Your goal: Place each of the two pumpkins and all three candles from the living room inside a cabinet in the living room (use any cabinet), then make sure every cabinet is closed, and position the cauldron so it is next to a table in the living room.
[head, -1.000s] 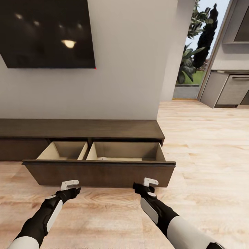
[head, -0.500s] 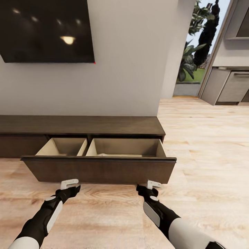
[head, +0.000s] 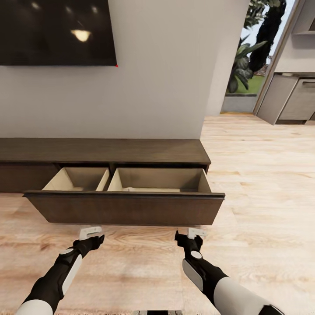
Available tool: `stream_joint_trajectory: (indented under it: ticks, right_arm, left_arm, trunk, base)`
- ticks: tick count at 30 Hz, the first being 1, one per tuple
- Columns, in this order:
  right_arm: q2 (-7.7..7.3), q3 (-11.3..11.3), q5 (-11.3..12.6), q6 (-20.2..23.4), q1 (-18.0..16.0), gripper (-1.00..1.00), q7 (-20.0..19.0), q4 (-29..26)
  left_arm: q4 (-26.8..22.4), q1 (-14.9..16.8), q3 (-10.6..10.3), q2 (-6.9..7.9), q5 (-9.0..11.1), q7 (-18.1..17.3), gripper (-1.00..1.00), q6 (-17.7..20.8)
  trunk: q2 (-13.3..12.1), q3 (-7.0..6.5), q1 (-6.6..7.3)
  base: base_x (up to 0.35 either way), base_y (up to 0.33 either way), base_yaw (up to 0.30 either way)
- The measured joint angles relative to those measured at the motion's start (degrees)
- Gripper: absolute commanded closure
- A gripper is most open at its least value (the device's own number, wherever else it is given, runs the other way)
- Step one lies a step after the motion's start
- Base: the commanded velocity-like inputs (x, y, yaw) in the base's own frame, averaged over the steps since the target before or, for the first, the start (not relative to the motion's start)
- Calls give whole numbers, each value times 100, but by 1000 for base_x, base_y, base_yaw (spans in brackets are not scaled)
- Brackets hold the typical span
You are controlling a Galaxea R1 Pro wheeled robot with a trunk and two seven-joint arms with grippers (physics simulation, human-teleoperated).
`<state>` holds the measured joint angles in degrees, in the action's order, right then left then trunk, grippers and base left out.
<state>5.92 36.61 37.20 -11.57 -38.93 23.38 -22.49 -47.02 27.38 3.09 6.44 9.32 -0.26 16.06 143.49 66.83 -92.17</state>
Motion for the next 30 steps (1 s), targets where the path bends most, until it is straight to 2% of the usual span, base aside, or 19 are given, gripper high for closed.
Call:
stream_joint_trajectory:
  ticks: [4,7,12,30]
  right_arm:
    - [3,0,-15,-16,0,-100,-3,26]
    - [1,-4,-18,-22,0,-100,-7,32]
    - [5,-2,-25,-29,0,-100,-8,34]
    - [23,3,-29,-205,0,-100,-9,34]
  left_arm:
    - [6,-1,-1,-16,0,0,-100,-24]
    - [14,-5,-3,-26,1,0,-100,-236]
    - [65,-12,-10,-151,-2,7,-100,-495]
    - [81,-13,-15,-187,-9,18,-100,-551]
  trunk:
    - [2,23,-2]
    - [2,23,-2]
    - [2,23,-2]
    - [2,23,-2]
  base:
    - [0,0,0]
    - [22,0,0]
    - [192,0,0]
    - [144,0,0]
